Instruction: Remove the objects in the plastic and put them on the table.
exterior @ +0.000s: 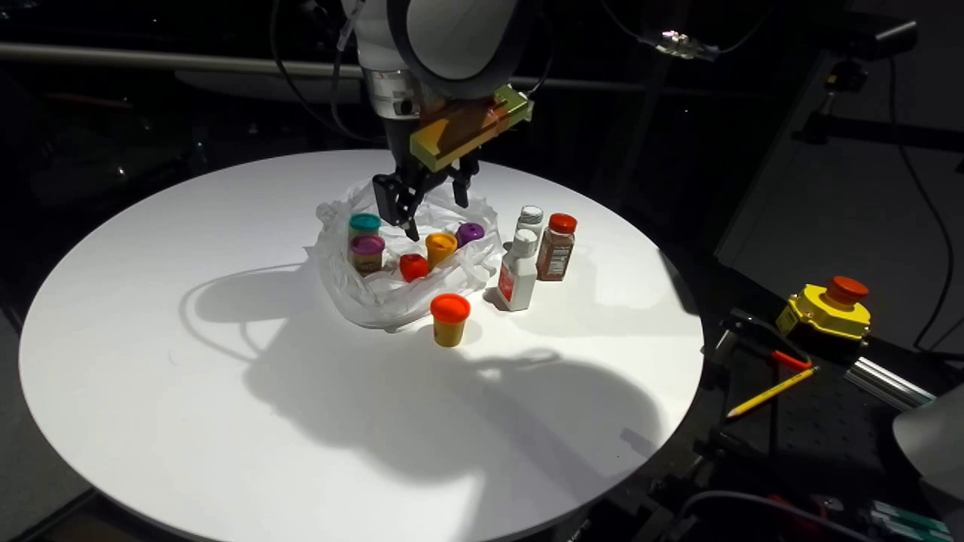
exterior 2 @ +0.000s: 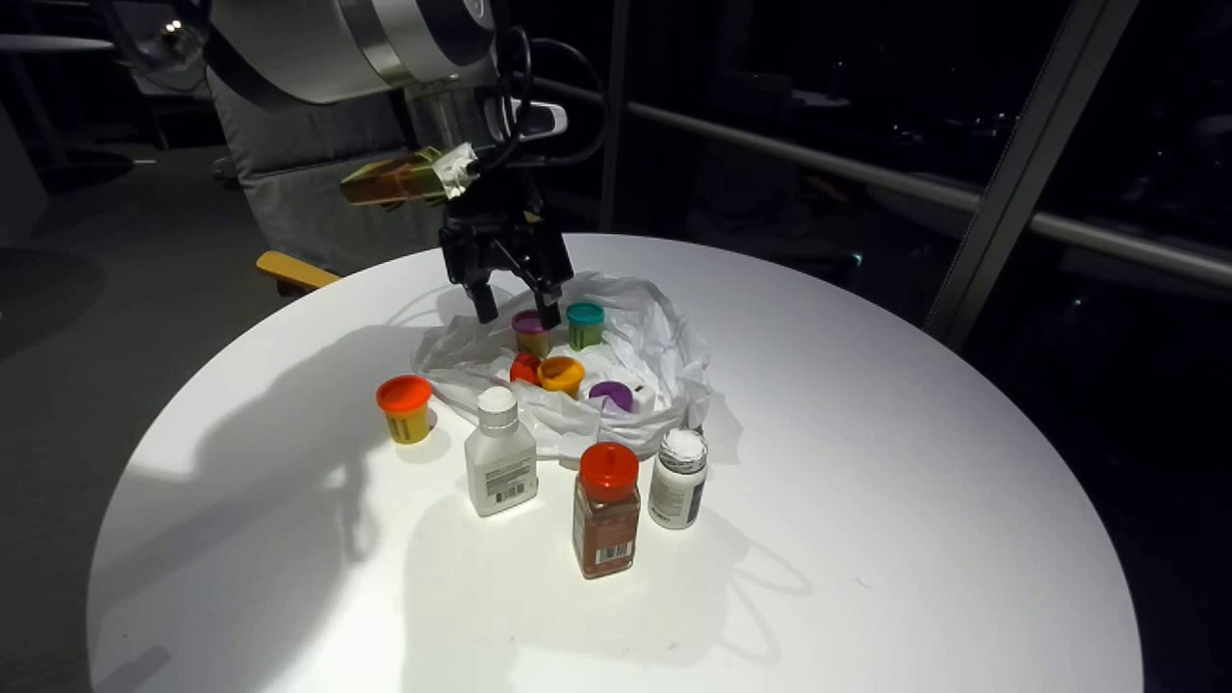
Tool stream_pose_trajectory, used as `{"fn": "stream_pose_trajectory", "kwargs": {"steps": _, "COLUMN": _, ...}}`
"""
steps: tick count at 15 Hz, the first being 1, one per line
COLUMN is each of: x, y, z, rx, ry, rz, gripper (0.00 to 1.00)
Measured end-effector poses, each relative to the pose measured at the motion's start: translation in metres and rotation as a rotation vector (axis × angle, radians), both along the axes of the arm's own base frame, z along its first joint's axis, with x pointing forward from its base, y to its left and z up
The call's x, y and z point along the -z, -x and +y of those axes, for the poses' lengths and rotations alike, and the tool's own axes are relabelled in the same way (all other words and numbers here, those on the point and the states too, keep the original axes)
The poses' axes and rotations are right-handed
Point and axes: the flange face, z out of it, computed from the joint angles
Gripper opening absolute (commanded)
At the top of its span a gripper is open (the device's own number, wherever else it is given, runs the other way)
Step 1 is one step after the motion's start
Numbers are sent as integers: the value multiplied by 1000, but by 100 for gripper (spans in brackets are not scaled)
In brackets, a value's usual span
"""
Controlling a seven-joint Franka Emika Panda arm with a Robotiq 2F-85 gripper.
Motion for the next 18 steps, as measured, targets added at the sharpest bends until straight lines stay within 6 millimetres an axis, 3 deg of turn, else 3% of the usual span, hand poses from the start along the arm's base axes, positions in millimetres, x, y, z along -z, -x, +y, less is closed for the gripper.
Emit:
{"fn": "stream_pose_trajectory", "kwargs": {"steps": 9, "x": 15, "y": -31, "z": 33, "rx": -254, "ry": 40, "rz": -73, "gripper": 100}}
{"fn": "stream_pose_trajectory", "kwargs": {"steps": 17, "x": 50, "y": -48, "z": 20, "rx": -454, "ry": -116, "rz": -117, "gripper": 100}}
{"fn": "stream_pose_trajectory", "kwargs": {"steps": 18, "x": 52, "y": -49, "z": 17, "rx": -470, "ry": -139, "rz": -117, "gripper": 89}}
